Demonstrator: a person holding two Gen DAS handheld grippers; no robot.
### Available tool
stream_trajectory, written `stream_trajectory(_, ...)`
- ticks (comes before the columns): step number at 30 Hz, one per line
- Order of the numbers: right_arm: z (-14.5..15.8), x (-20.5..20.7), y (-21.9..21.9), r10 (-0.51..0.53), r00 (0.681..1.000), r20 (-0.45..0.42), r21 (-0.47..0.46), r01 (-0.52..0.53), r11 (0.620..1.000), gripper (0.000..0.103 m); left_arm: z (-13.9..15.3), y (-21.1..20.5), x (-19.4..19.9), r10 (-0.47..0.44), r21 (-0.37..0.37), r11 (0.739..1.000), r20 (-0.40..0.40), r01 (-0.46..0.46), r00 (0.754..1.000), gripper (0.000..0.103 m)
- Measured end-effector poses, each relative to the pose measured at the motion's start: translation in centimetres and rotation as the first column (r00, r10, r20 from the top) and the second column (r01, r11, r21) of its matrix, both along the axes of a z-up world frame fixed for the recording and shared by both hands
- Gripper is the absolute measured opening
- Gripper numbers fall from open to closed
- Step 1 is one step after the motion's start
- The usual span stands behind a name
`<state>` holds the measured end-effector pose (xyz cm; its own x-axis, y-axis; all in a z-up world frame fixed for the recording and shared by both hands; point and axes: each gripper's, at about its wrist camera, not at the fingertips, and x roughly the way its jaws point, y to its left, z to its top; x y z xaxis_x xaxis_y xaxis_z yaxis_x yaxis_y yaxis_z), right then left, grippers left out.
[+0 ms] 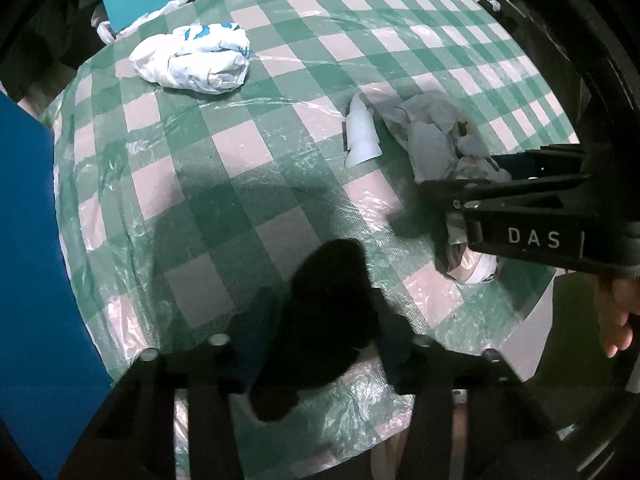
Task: Organize soft objects
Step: 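Grasp the crumpled white plastic bag with the right tool while the left tool grasps the black sock, then lift and carry the white plastic bag and black sock with both tools over the box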
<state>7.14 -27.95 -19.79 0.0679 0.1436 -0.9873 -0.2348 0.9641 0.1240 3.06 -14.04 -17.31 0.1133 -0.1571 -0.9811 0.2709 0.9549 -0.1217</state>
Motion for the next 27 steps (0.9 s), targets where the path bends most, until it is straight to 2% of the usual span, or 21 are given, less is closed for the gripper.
stream_trajectory(6, 1.6, 0.5, 0.1, 0.003, 0.999, 0.033, 0.01, -0.003, 1.0, 0.047, 0.4, 0.1, 0.3, 0.01, 0.014, 1.0, 0.022, -0.01, 1.0, 0.037)
stream_trajectory(16, 4.7, 0.4, -0.2, -0.007, 0.992, 0.123, 0.052, 0.0, 0.999, 0.045, 2.5, 0.2, 0.3, 0.025, 0.027, 0.999, 0.095, -0.028, 0.995, 0.036)
stream_trajectory(21, 6.5, 0.9, -0.6, -0.004, 0.988, 0.154, 0.065, -0.006, 0.998, 0.044, 4.4, 1.2, 0.1, 0.045, 0.032, 0.998, 0.15, -0.05, 0.988, 0.036)
stream_trajectory(27, 8.0, 0.9, -0.5, 0.008, 0.98, 0.2, 0.072, -0.022, 0.997, 0.044, 5.7, 2.5, 0.5, 0.073, 0.035, 0.996, 0.173, -0.08, 0.982, 0.036)
